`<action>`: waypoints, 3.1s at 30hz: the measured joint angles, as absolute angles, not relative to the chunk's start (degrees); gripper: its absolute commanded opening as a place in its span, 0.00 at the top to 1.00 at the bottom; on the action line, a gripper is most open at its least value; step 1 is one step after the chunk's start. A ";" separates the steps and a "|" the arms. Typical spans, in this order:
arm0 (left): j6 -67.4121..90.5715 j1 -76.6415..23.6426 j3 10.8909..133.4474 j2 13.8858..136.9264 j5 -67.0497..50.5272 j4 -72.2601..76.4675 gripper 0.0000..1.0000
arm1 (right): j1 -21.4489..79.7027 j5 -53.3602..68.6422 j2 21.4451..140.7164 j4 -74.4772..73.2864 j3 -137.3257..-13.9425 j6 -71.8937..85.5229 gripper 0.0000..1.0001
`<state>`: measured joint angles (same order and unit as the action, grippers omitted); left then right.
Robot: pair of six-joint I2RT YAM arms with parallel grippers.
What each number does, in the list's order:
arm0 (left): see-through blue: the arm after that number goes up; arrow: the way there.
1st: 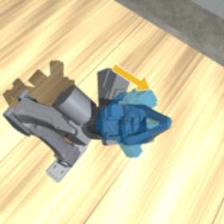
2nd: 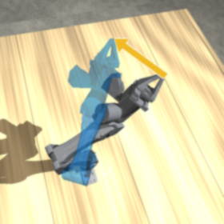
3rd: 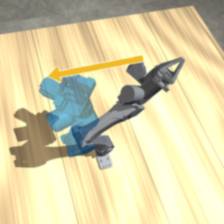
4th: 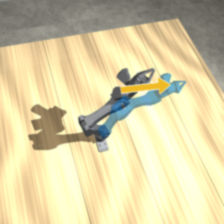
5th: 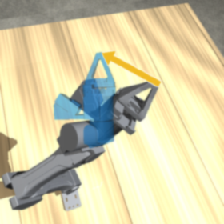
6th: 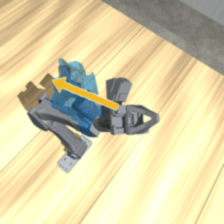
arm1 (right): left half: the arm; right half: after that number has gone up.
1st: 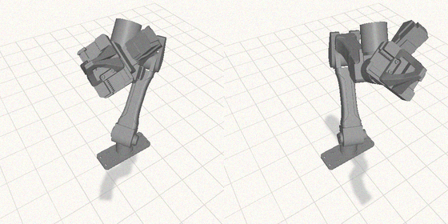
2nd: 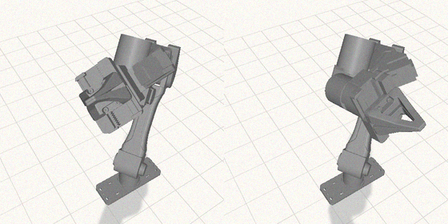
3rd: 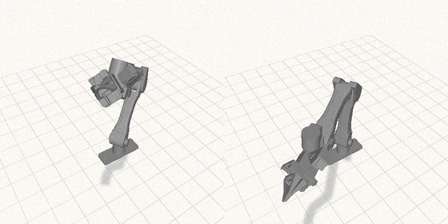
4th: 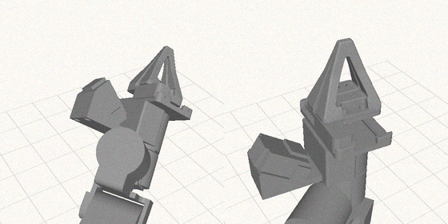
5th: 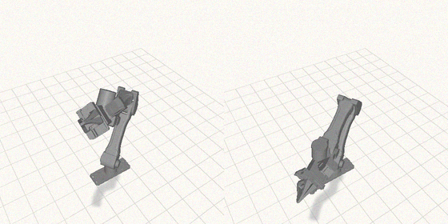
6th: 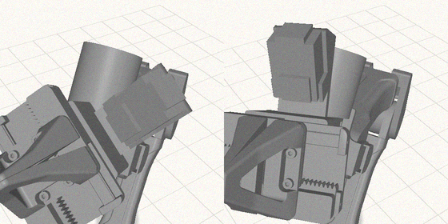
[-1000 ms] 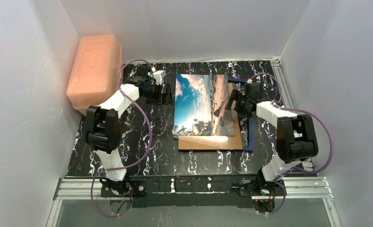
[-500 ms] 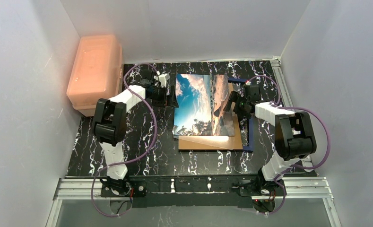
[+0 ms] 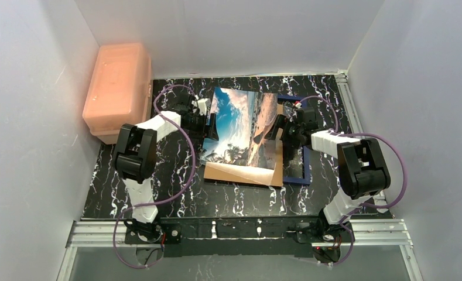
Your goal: Put the photo into the frame
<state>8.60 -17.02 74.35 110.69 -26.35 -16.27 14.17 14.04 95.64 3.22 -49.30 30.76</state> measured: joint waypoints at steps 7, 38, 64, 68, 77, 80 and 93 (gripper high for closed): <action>5.69 -16.99 72.53 107.18 -24.03 -18.09 0.34 | 14.13 21.08 95.59 9.50 -45.98 36.18 0.04; -4.78 -14.98 64.20 97.69 -13.10 -21.56 0.14 | 19.38 24.93 101.75 26.02 -43.00 51.05 0.80; -10.11 -11.66 59.99 80.38 -6.98 -25.82 0.02 | 26.17 27.77 110.21 17.58 -58.83 46.26 0.99; -10.72 -11.68 58.02 79.31 -6.70 -26.09 0.01 | 26.30 28.71 110.21 15.03 -60.27 44.75 0.99; -12.78 -11.68 52.01 79.44 -2.17 -22.92 0.01 | 27.53 30.79 110.21 6.61 -65.56 39.72 0.99; -13.87 -11.81 51.42 80.03 -0.14 -19.66 0.02 | 27.88 31.66 110.21 3.66 -66.28 38.11 0.99; -15.46 -12.49 53.58 83.99 4.62 -15.70 0.01 | 28.53 32.88 111.44 -6.09 -73.30 31.07 0.99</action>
